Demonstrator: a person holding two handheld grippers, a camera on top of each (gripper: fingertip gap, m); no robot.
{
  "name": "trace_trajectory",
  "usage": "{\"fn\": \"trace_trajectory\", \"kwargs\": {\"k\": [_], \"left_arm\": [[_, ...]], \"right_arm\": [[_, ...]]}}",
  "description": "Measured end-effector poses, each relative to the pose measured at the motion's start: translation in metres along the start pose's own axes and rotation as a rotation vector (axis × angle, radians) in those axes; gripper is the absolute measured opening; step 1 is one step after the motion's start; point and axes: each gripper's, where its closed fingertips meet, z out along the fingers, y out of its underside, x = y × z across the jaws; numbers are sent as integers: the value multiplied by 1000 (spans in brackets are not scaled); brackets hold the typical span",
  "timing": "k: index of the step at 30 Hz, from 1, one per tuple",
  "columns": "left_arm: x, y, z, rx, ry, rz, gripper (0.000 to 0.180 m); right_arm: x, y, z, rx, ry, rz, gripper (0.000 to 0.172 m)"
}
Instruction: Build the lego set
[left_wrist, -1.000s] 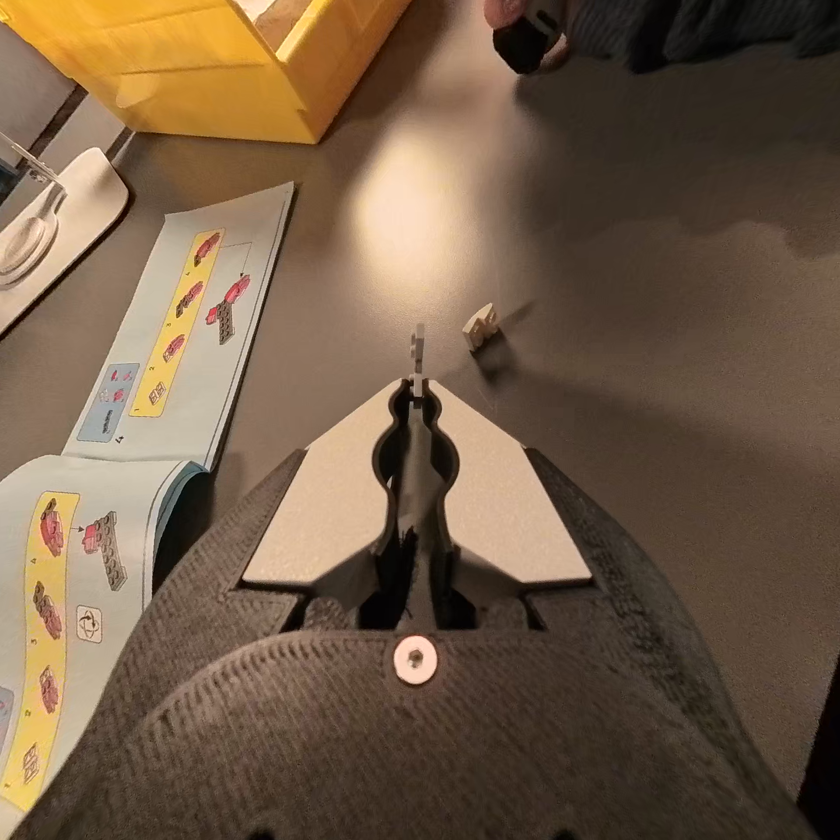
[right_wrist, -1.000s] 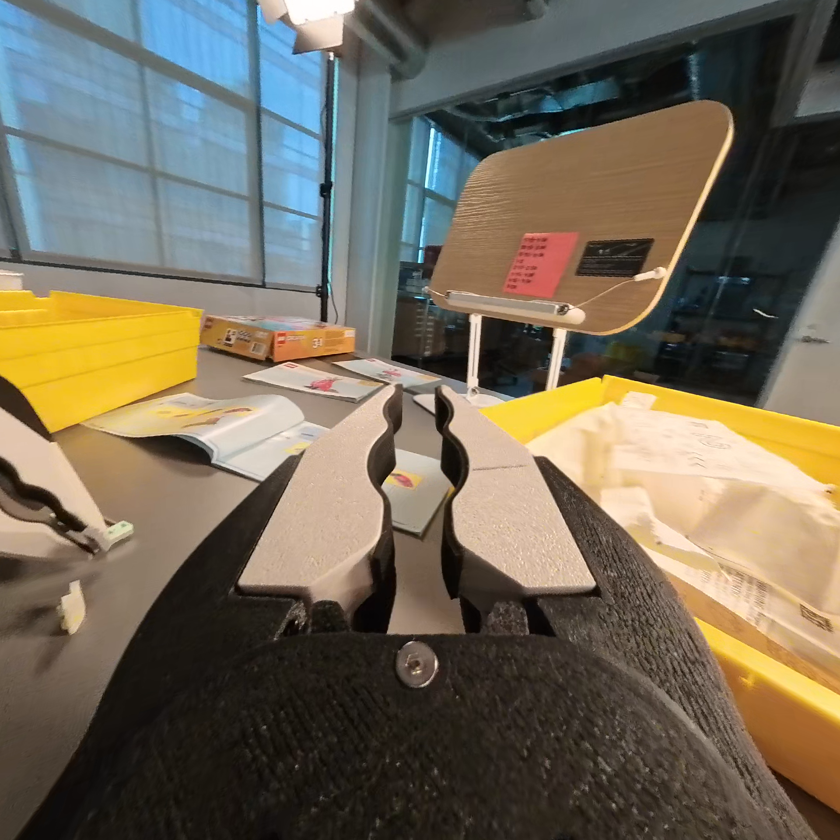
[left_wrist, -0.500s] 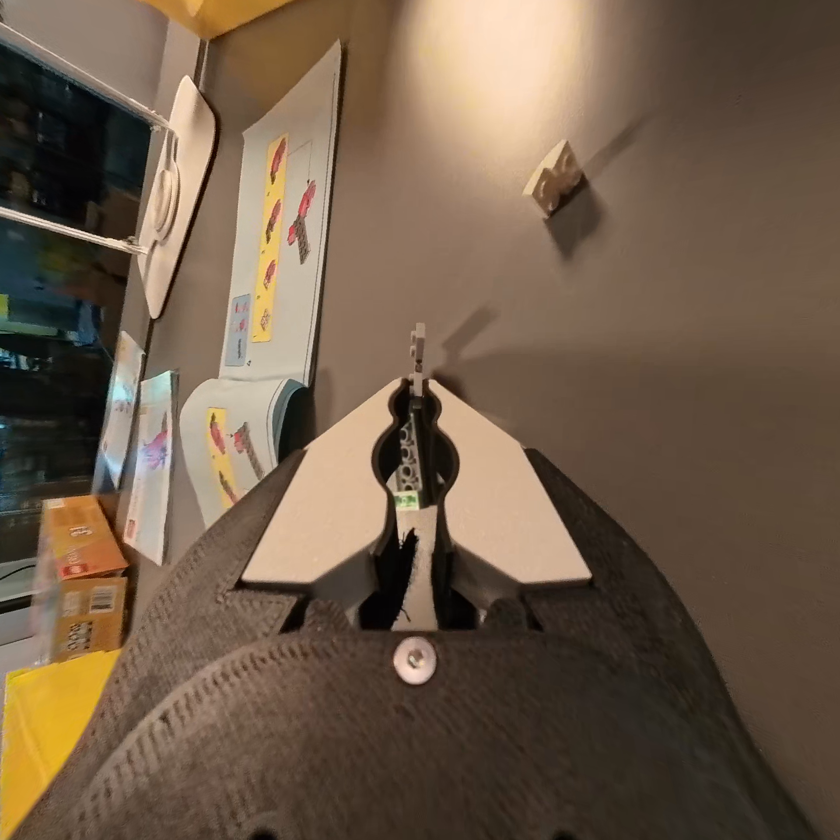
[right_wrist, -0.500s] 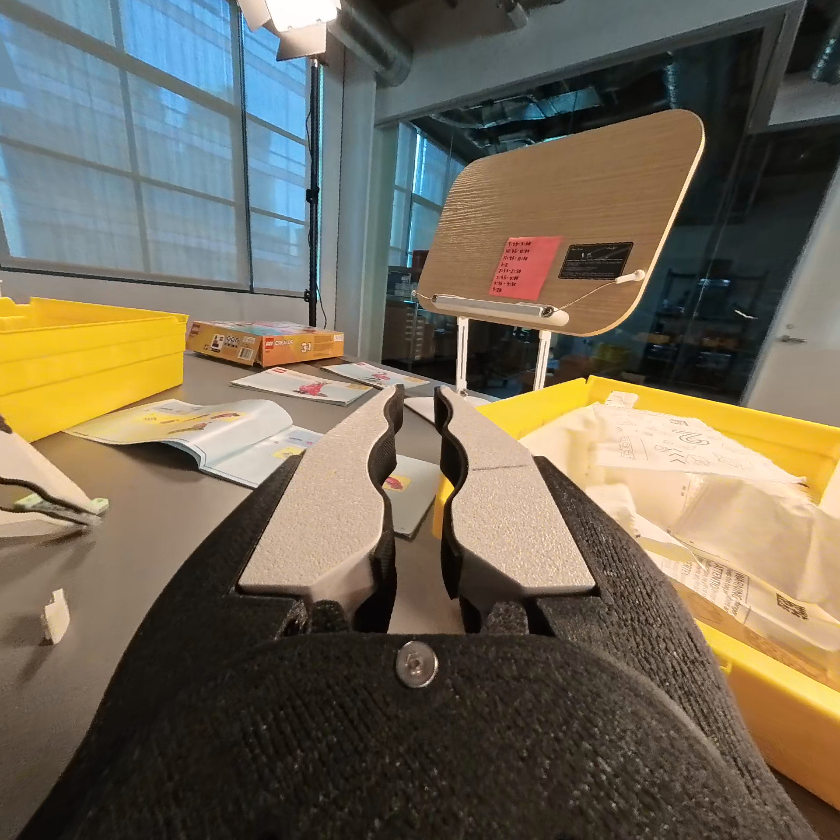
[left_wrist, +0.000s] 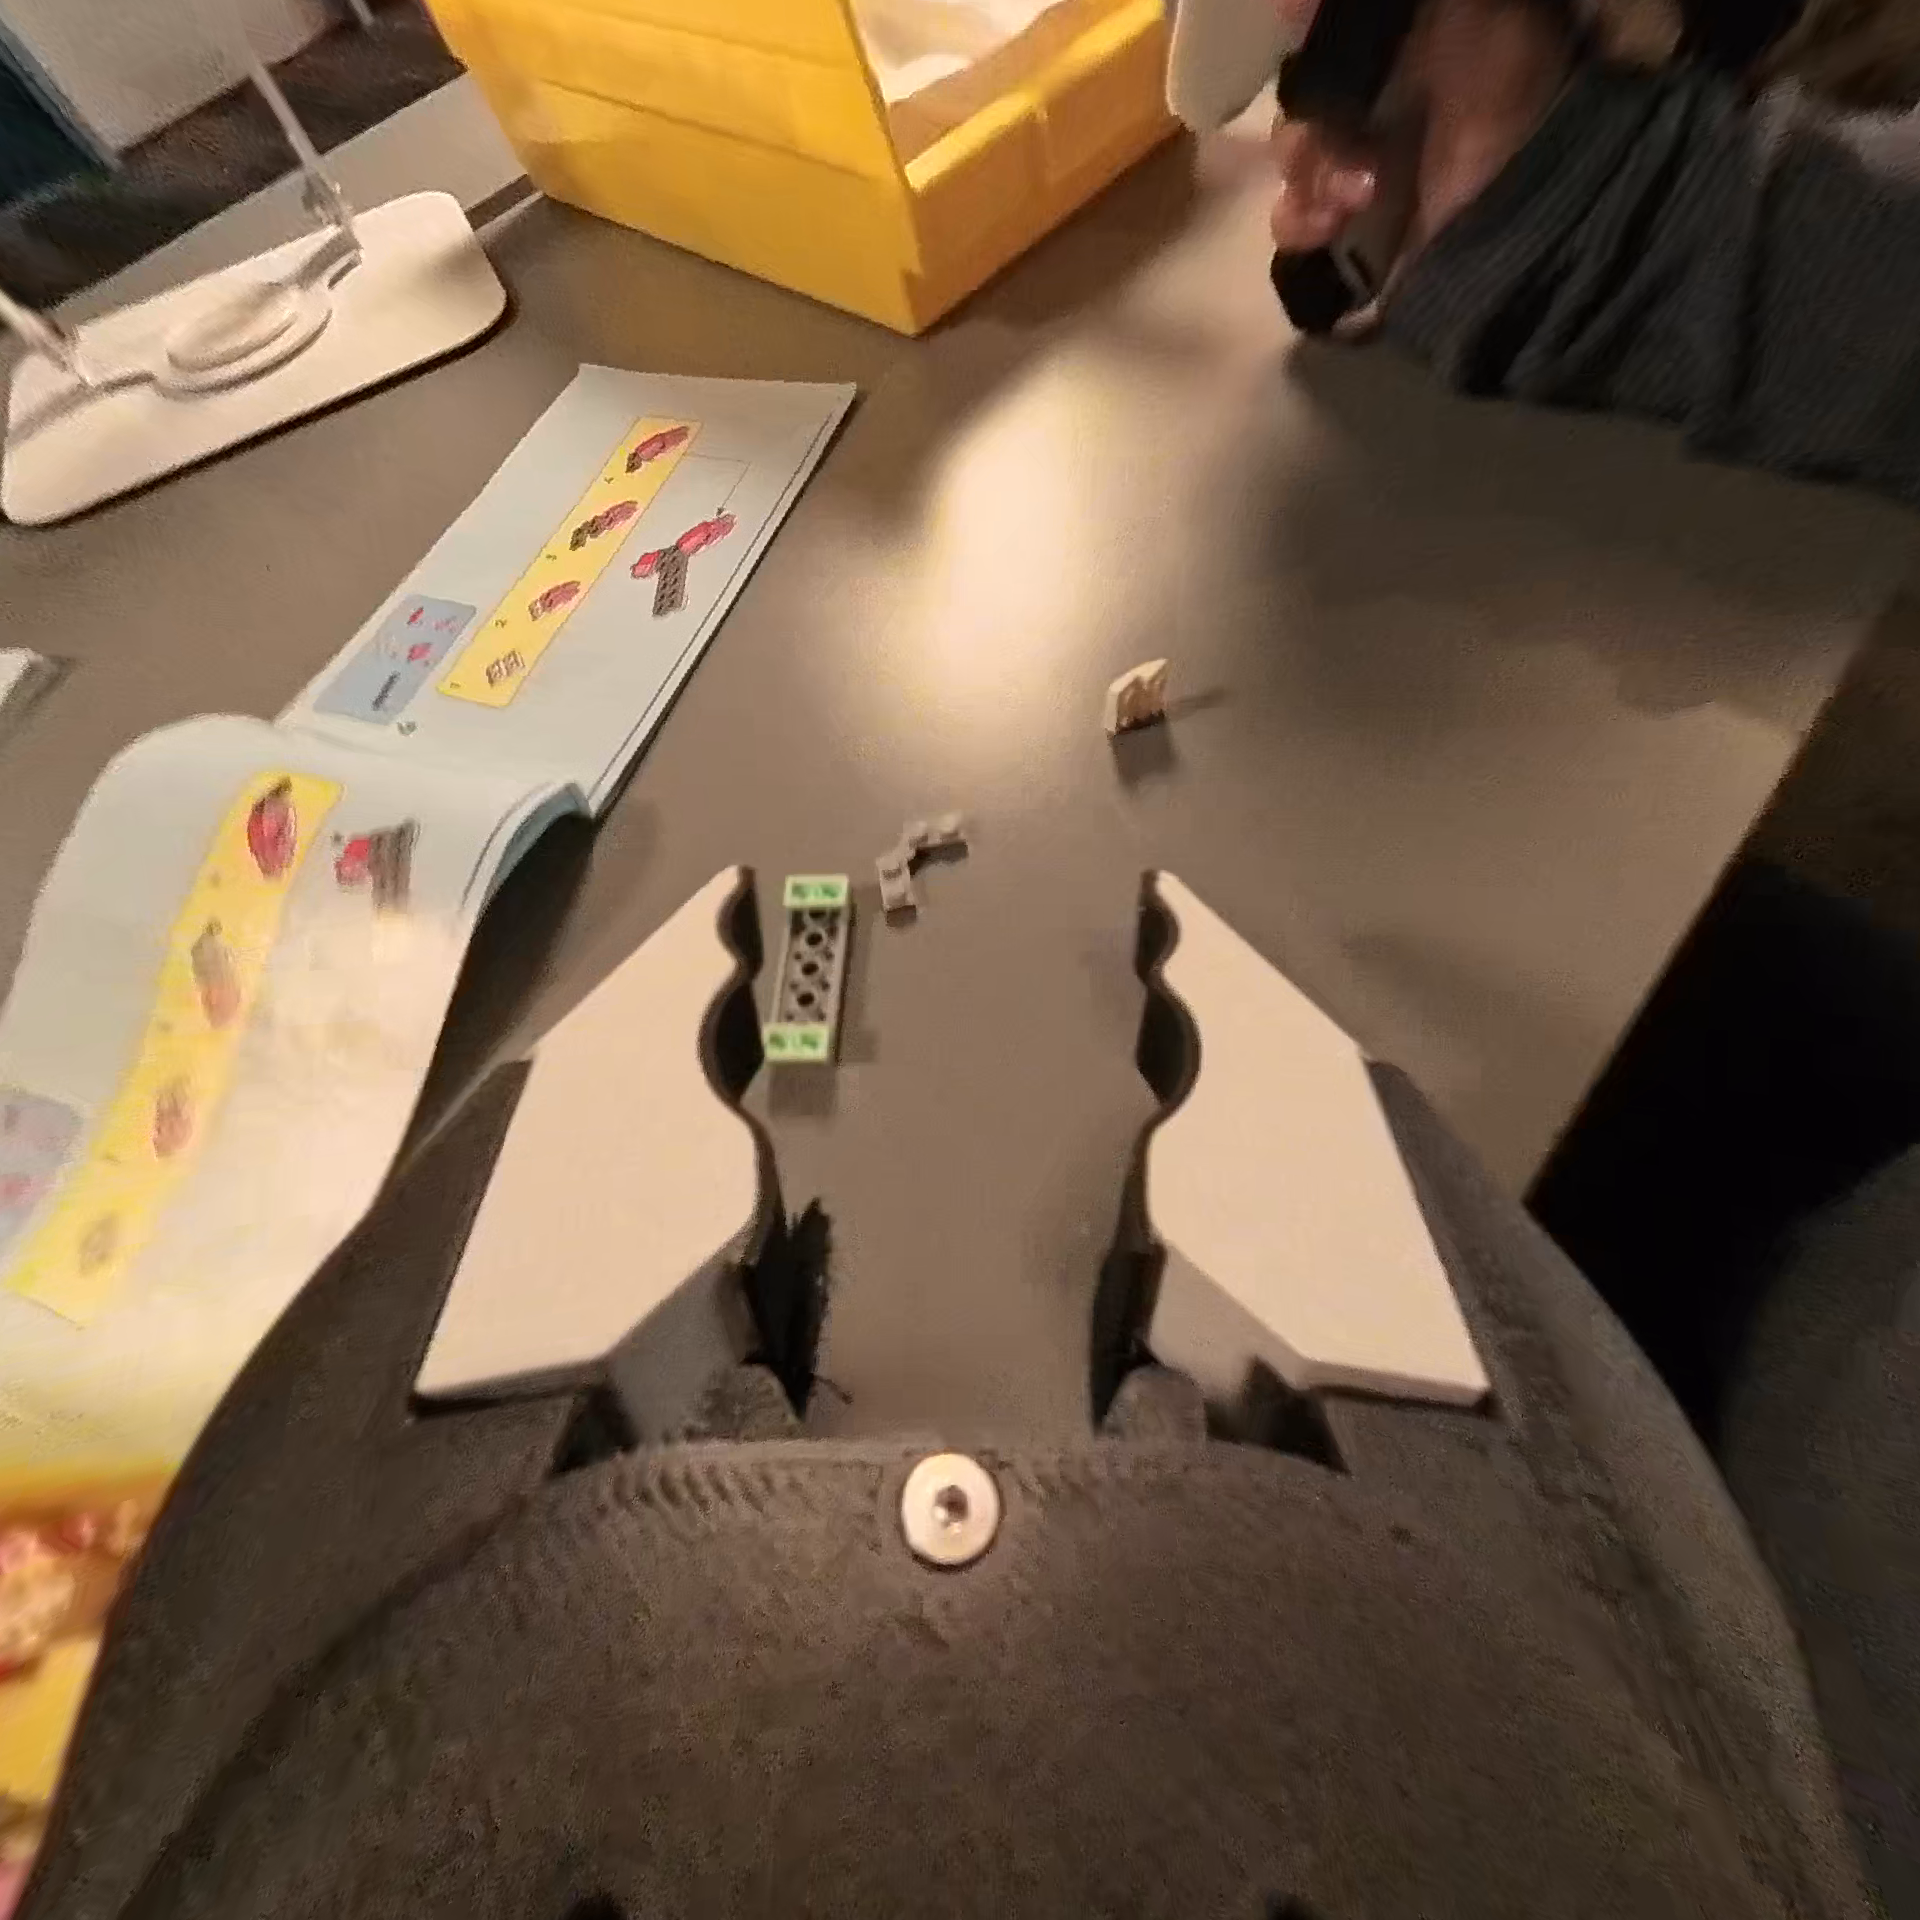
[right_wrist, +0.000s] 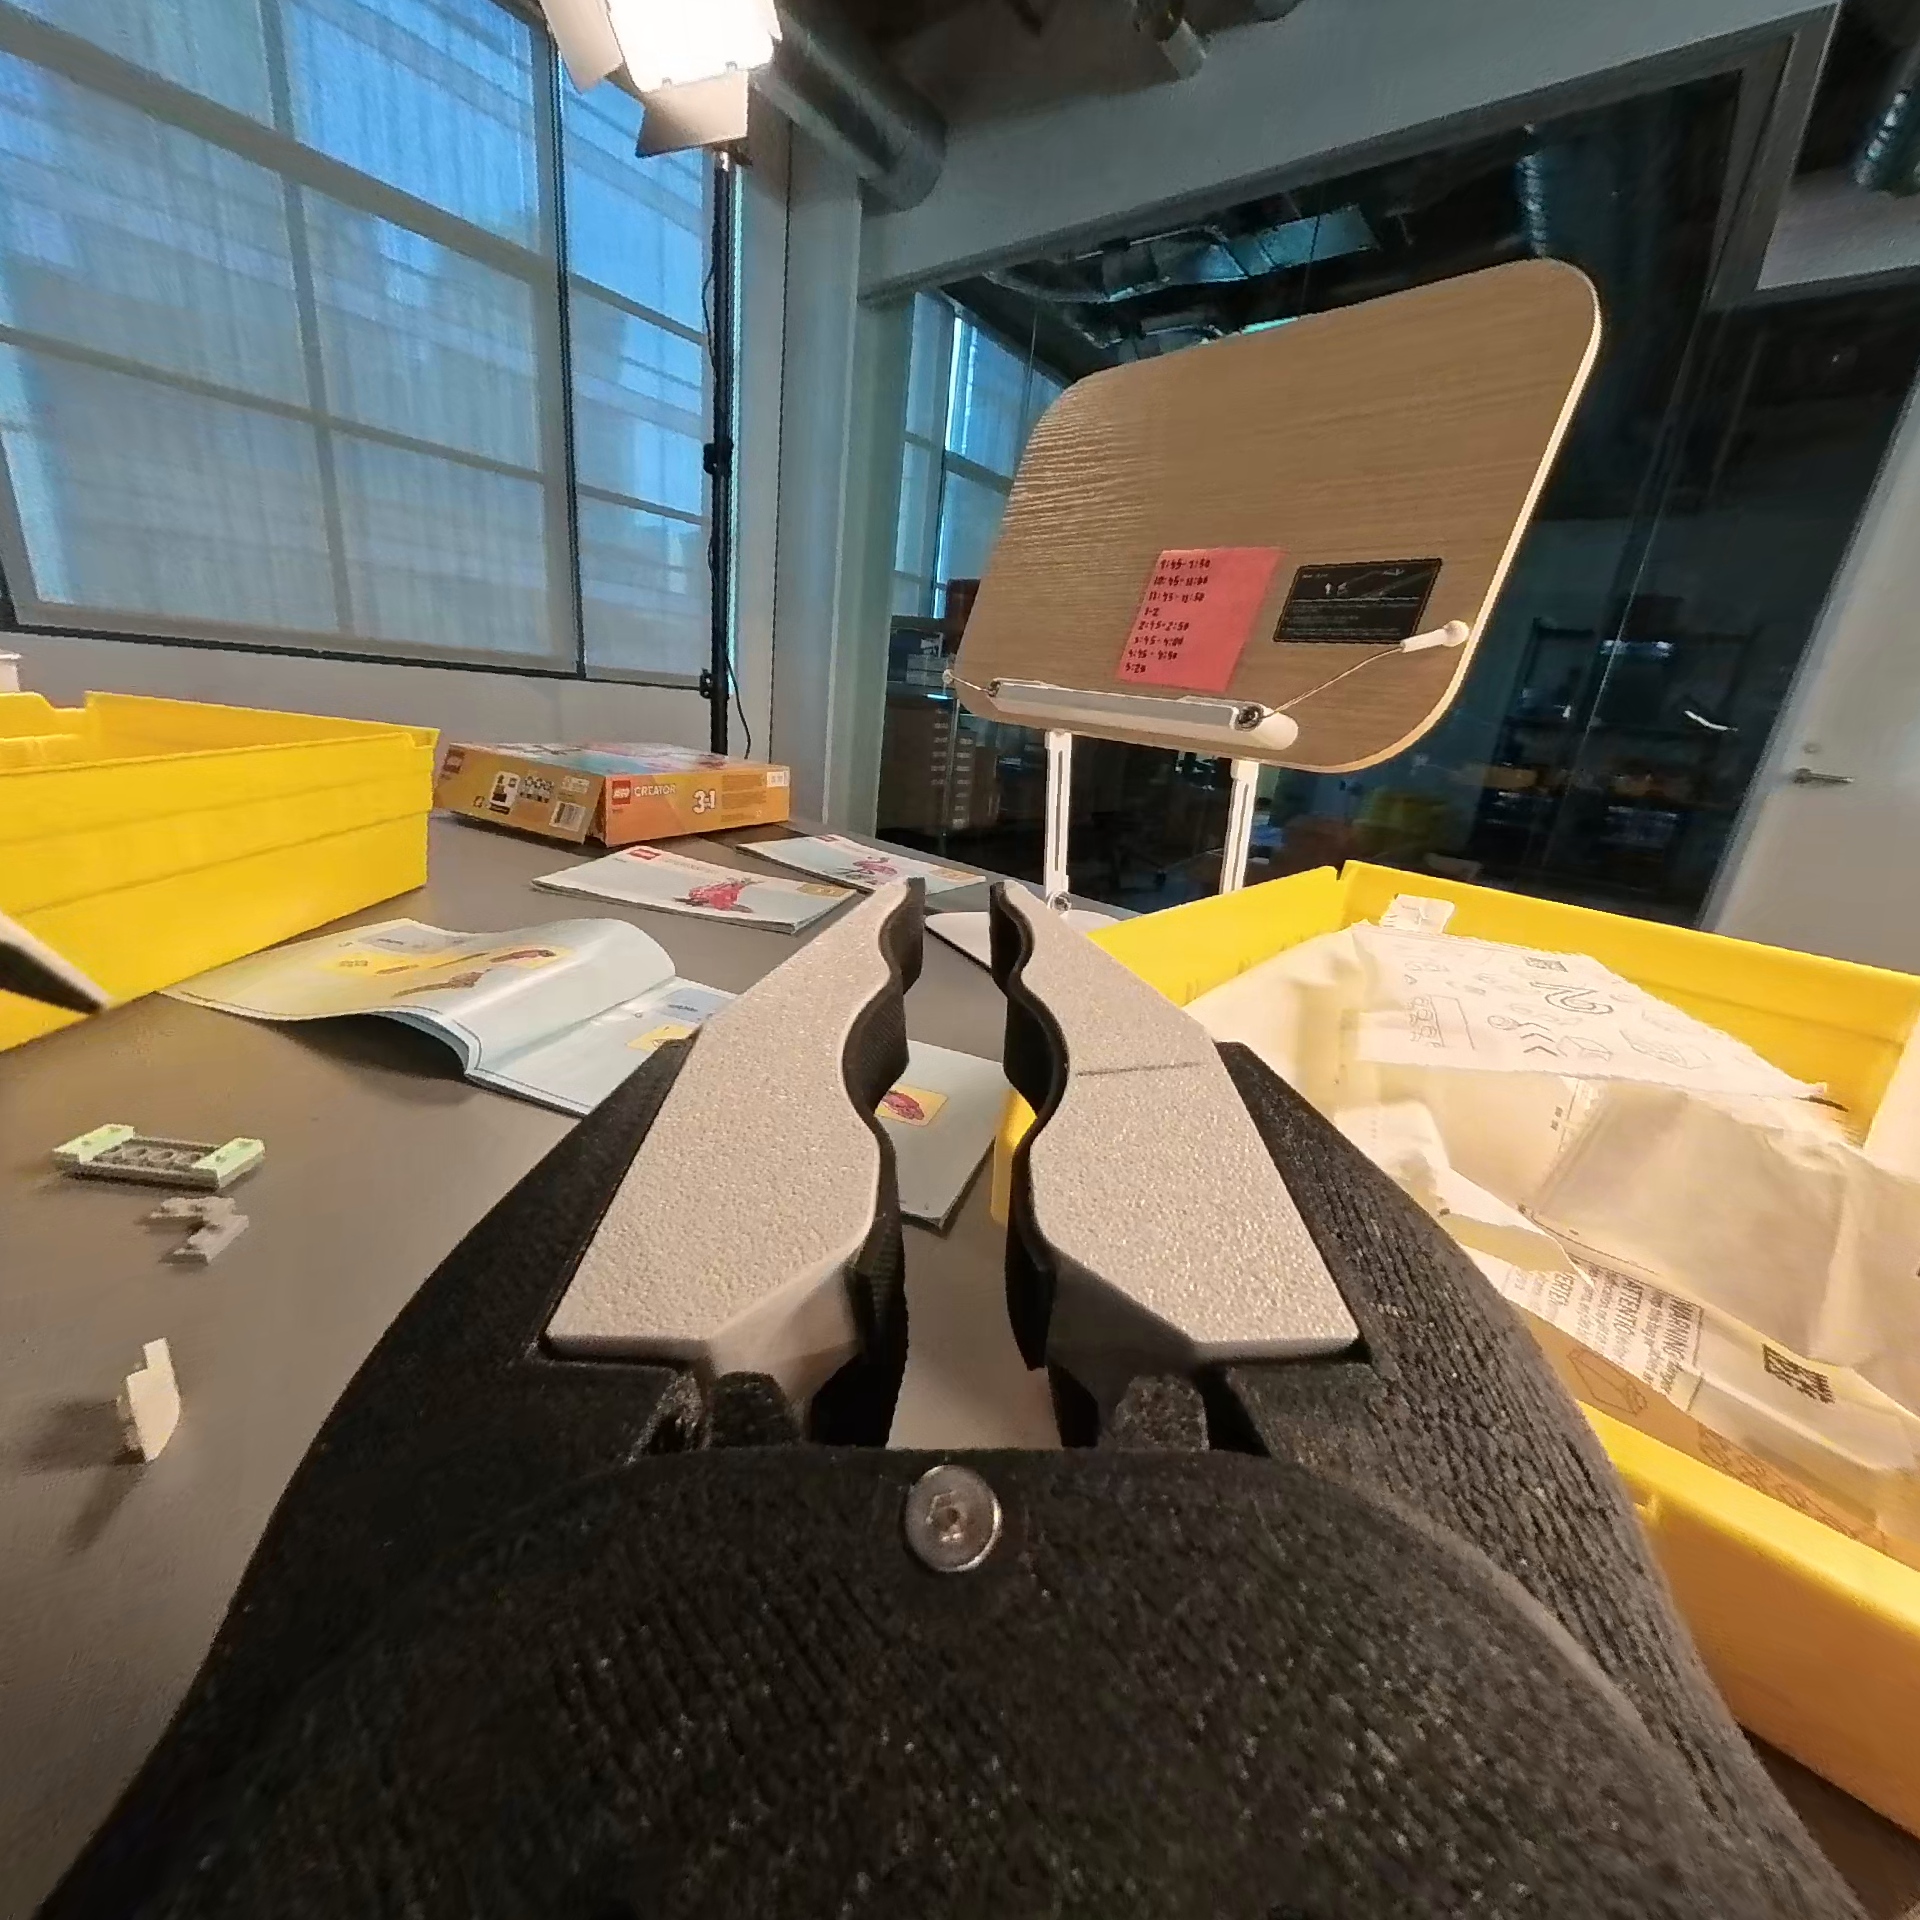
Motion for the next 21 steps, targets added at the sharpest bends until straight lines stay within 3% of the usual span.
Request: {"fn": "trace_trajectory", "kwargs": {"k": [2, 5, 12, 16, 21], "left_arm": [[1, 6, -17, 18, 20, -74, 80], [3, 21, -41, 41, 55, -181, 79], [-4, 53, -83, 128, 47, -424, 53], [-26, 82, -91, 50, -136, -415, 42], [-27, 96, -80, -48, -153, -369, 42]], "right_arm": [[0, -1, 0, 2, 2, -2, 10], [-1, 1, 0, -4, -2, 1, 9], [5, 2, 1, -10, 24, 14, 9], [5, 4, 2, -19, 24, 20, 9], [2, 7, 3, -35, 11, 3, 9]]}}
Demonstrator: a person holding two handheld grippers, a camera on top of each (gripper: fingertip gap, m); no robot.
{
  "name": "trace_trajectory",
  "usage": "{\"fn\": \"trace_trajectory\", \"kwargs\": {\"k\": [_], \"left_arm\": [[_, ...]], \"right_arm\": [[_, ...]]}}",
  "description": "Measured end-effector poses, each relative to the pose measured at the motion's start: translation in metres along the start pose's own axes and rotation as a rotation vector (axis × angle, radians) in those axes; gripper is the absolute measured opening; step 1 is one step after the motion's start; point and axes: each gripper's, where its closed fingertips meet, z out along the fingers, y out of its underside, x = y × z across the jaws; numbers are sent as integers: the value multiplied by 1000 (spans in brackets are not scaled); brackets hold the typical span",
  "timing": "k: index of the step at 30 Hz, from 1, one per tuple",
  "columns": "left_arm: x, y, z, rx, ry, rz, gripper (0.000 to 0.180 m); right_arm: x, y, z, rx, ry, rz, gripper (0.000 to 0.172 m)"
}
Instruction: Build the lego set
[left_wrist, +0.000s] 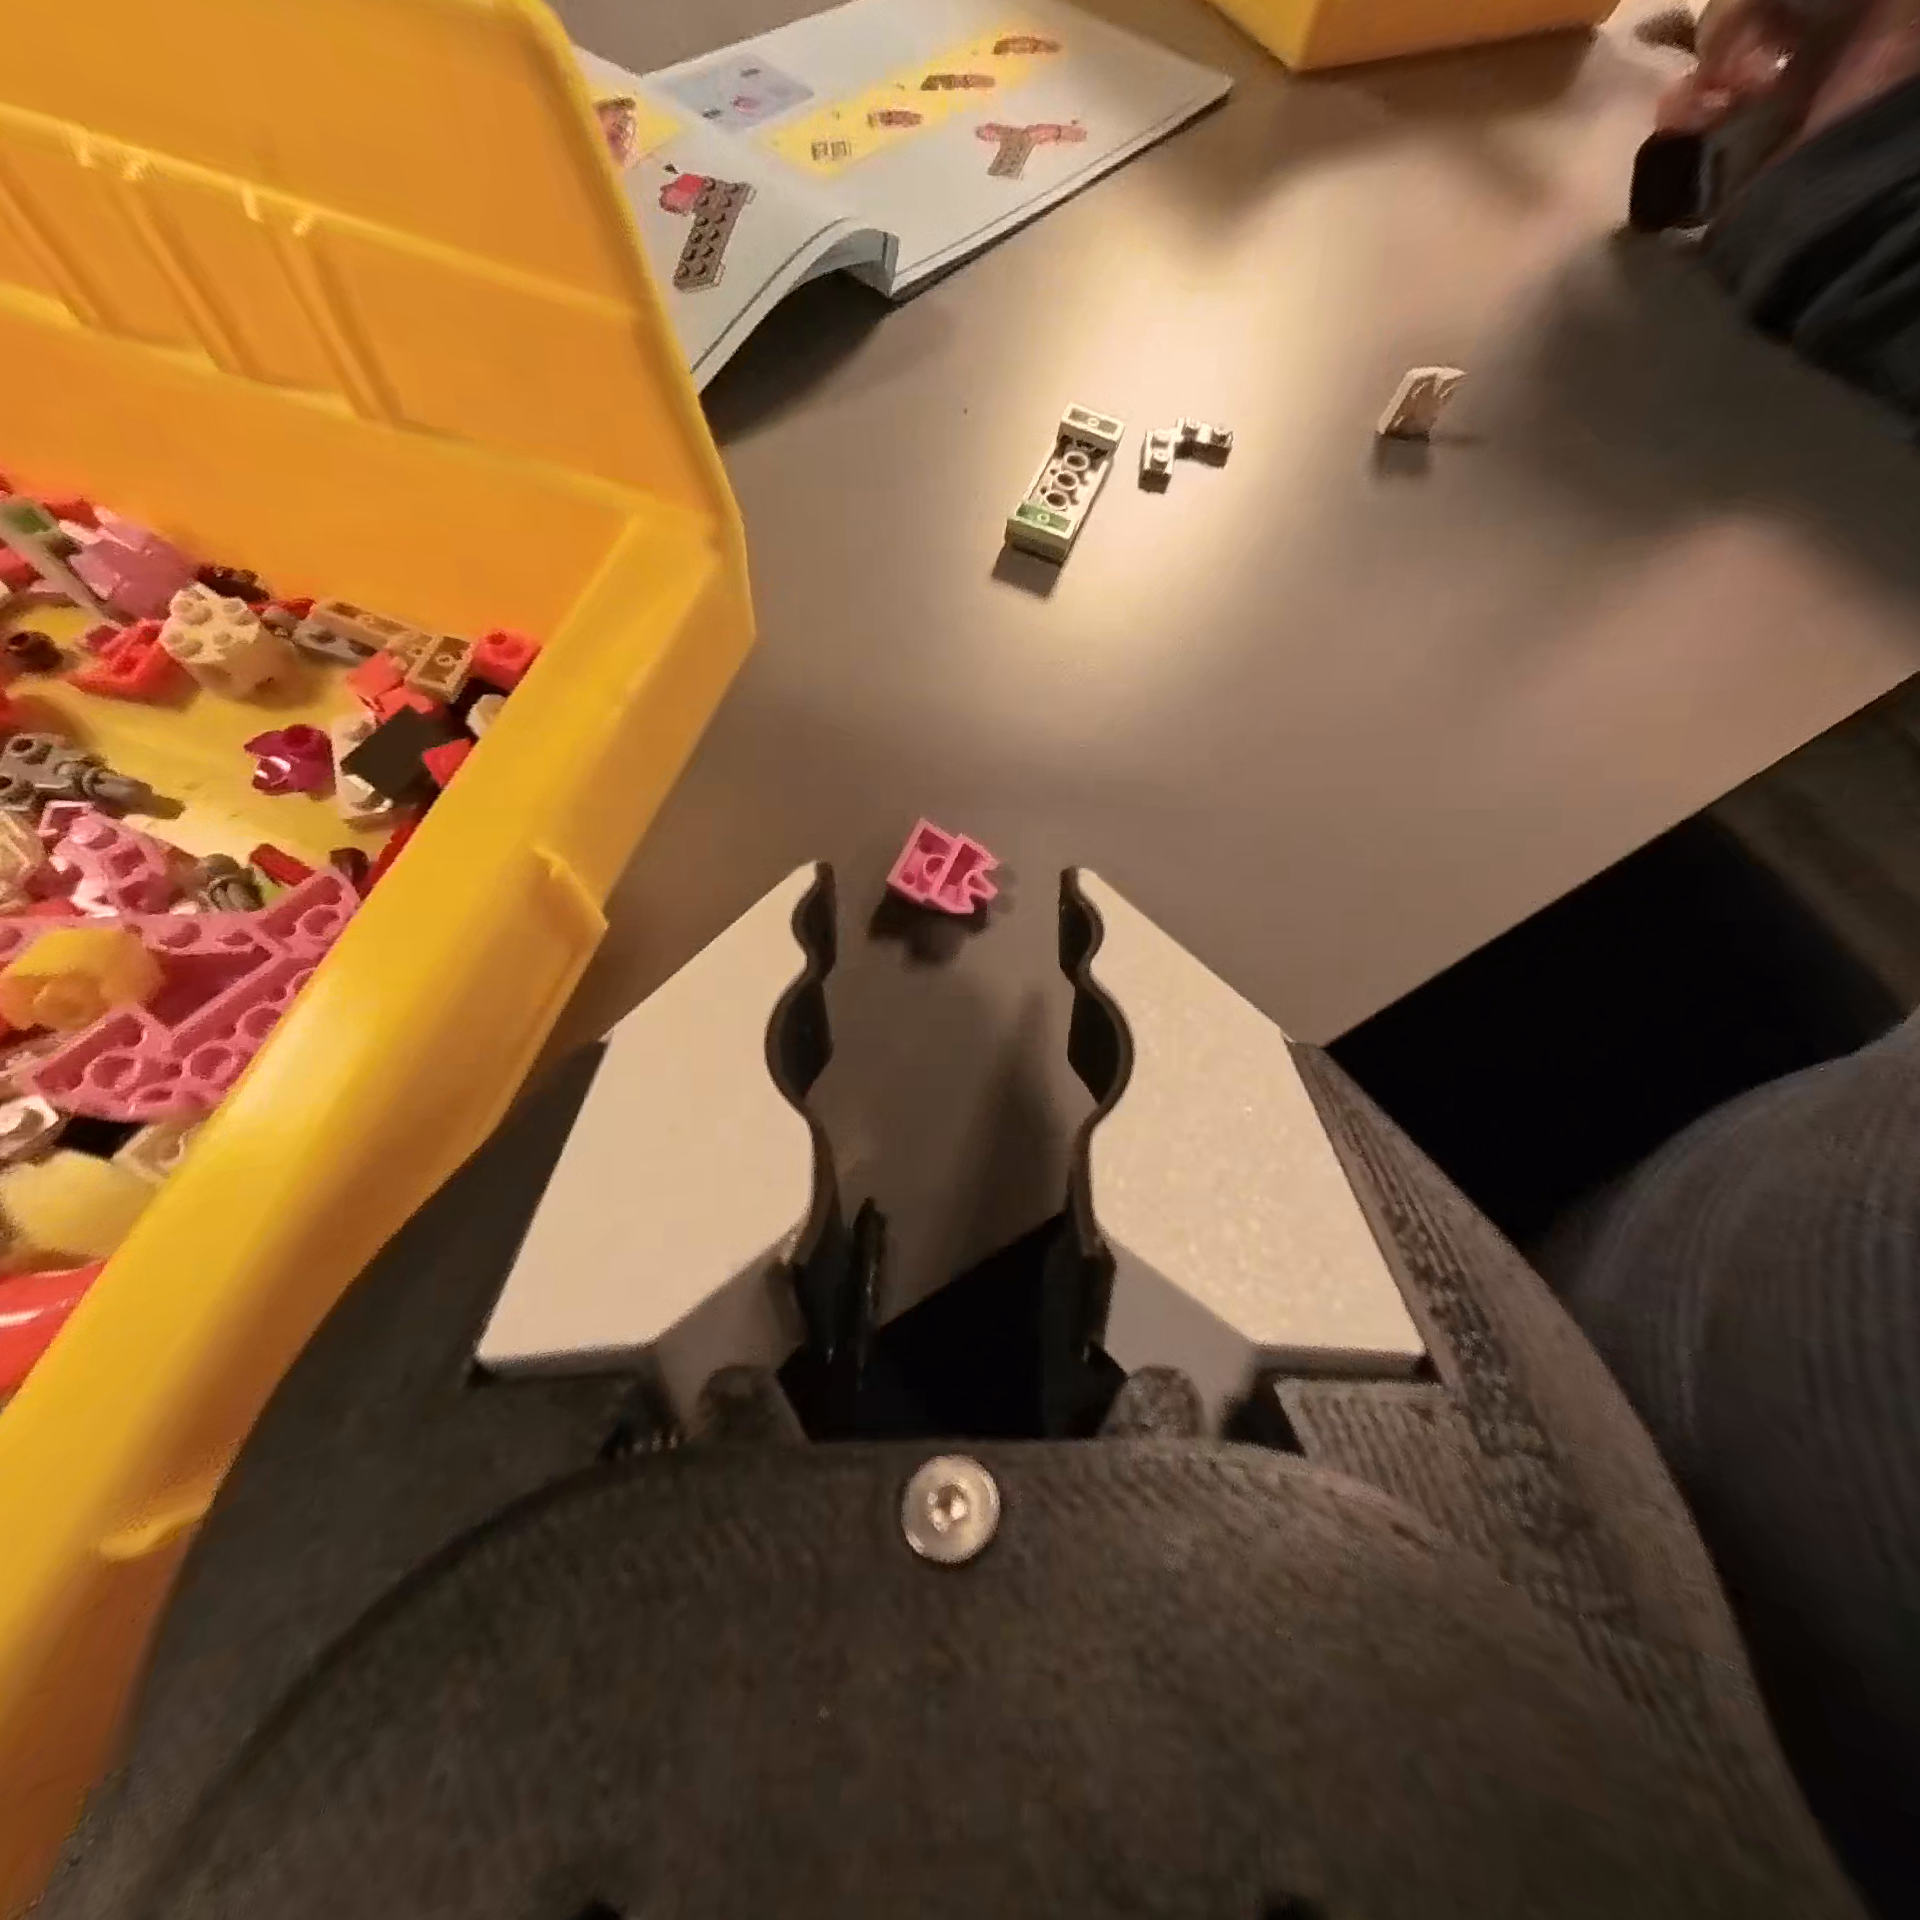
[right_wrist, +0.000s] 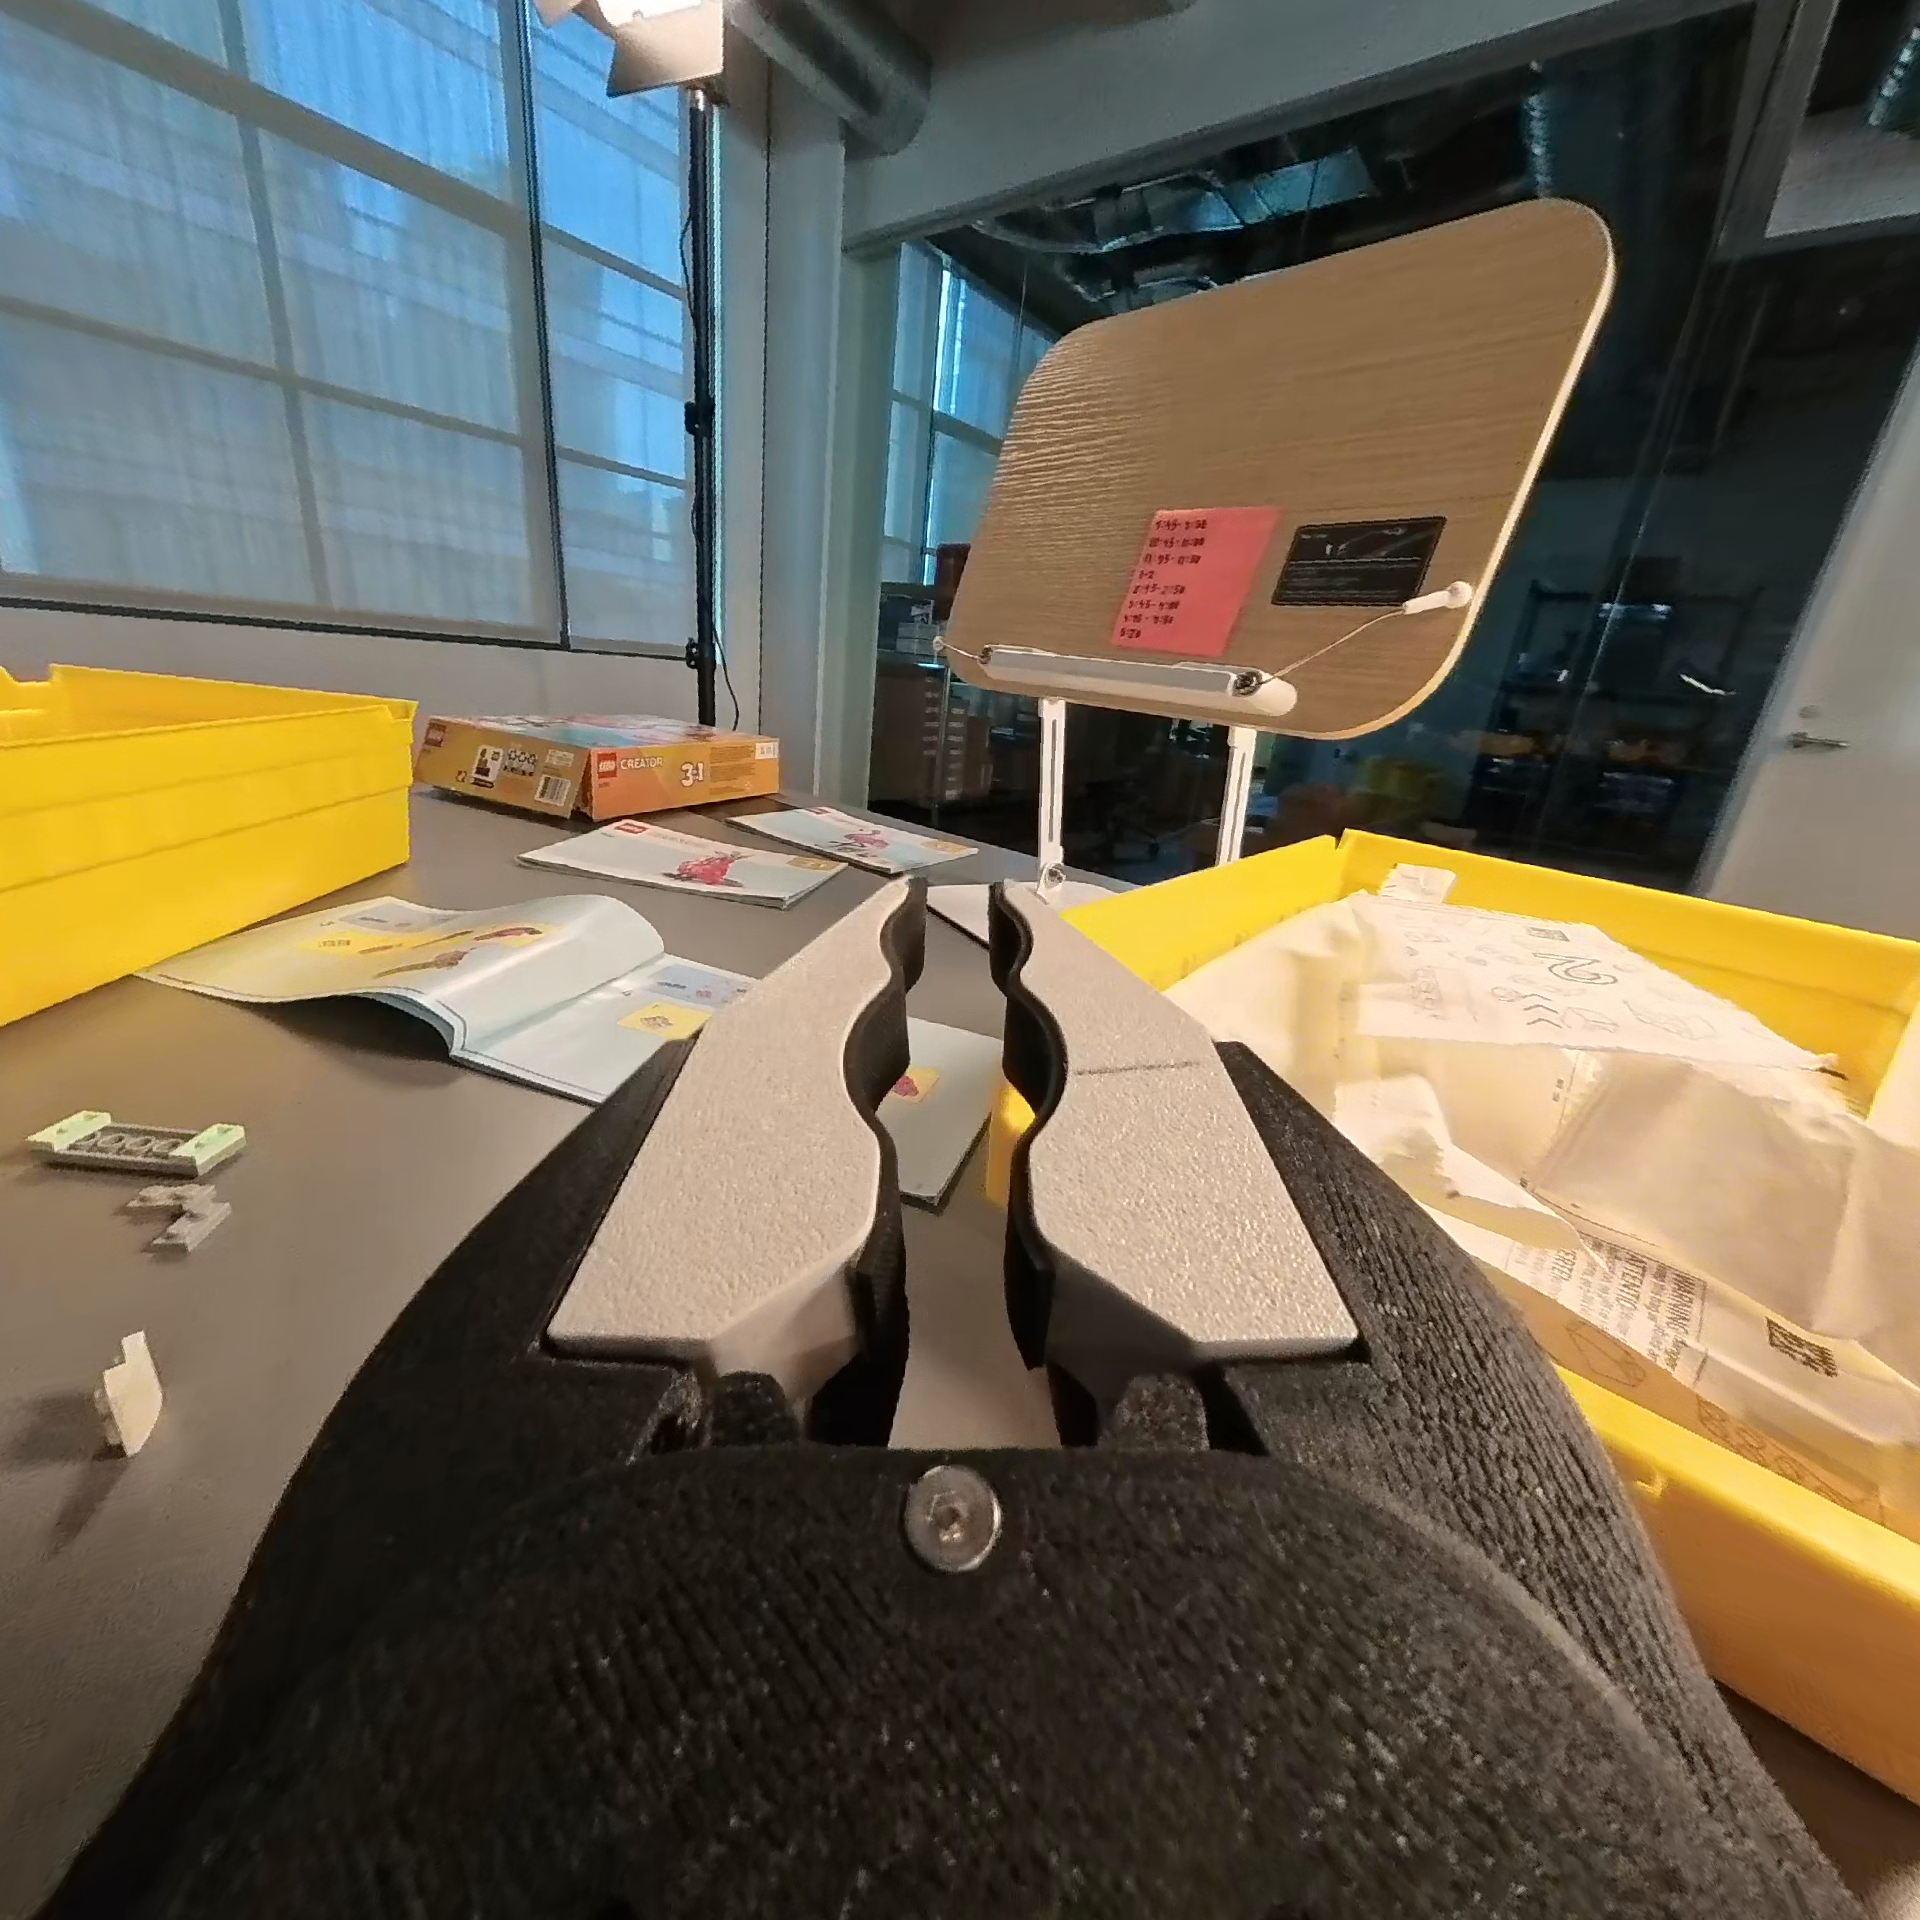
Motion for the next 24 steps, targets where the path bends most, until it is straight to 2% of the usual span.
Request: {"fn": "trace_trajectory", "kwargs": {"k": [6, 10, 11, 13, 15, 17, 21, 24], "left_arm": [[0, 1, 7, -57, 12, 56, 39], [-2, 4, 9, -95, -3, 96, 29], [-2, 4, 10, -97, -3, 101, 28], [1, 3, 11, -101, 12, 89, 22], [8, 3, 12, -103, 35, 82, 21], [18, 1, 16, -107, 68, 100, 21], [53, -11, 29, -82, 219, 109, 21], [74, -26, 41, -44, 296, 147, 21]], "right_arm": [[-2, 0, 0, -1, -12, 5, 9], [-8, 2, 2, -13, -41, -7, 9], [-11, 2, 2, -19, -48, -15, 12], [-21, 0, 3, -32, -73, -39, 30], [-45, -2, -1, -69, -185, -92, 37], [-82, 6, -11, -145, -372, -110, 29], [-149, 33, -34, -367, -702, 16, 29], [-165, 52, -41, -495, -765, -41, 24]]}}
